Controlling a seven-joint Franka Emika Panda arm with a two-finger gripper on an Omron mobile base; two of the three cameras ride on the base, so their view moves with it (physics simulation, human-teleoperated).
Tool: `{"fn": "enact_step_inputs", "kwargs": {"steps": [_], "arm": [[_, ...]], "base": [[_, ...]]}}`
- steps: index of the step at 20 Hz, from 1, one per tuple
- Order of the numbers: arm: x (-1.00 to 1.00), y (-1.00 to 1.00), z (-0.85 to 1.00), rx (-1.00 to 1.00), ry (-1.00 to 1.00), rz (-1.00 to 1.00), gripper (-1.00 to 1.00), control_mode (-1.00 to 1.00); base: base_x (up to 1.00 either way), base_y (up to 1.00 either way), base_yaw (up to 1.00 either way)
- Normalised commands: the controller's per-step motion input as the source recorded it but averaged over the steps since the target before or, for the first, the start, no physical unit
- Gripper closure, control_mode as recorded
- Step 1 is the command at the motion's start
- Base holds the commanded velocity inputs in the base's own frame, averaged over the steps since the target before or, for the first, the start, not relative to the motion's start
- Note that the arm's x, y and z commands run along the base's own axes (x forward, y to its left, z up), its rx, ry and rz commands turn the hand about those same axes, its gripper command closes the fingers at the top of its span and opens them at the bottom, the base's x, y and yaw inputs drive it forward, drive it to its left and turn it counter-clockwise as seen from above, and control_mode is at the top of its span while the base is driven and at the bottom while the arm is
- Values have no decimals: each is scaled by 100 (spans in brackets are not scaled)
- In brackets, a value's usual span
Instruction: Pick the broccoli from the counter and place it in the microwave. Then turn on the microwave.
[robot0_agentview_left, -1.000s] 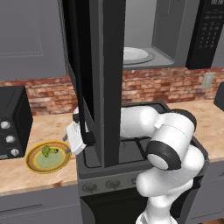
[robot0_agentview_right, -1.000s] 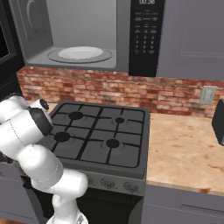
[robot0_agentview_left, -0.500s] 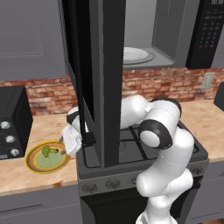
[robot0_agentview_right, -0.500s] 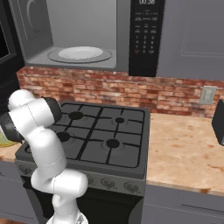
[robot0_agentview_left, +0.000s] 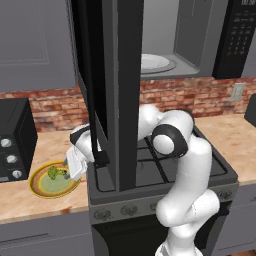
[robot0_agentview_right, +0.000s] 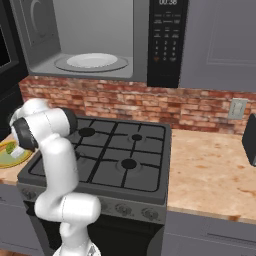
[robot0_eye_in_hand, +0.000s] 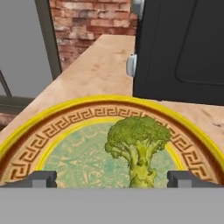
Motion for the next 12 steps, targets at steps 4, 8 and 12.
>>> {"fn": "enact_step_inputs", "kwargs": {"steps": [4,8,12], "arm": [[24,21,-16,0,0,0,-100,-100],[31,20,-14,0,0,0,-100,-100],[33,20,-16,0,0,0,-100,-100]], "base": [[0,0,0],[0,0,0],[0,0,0]]}}
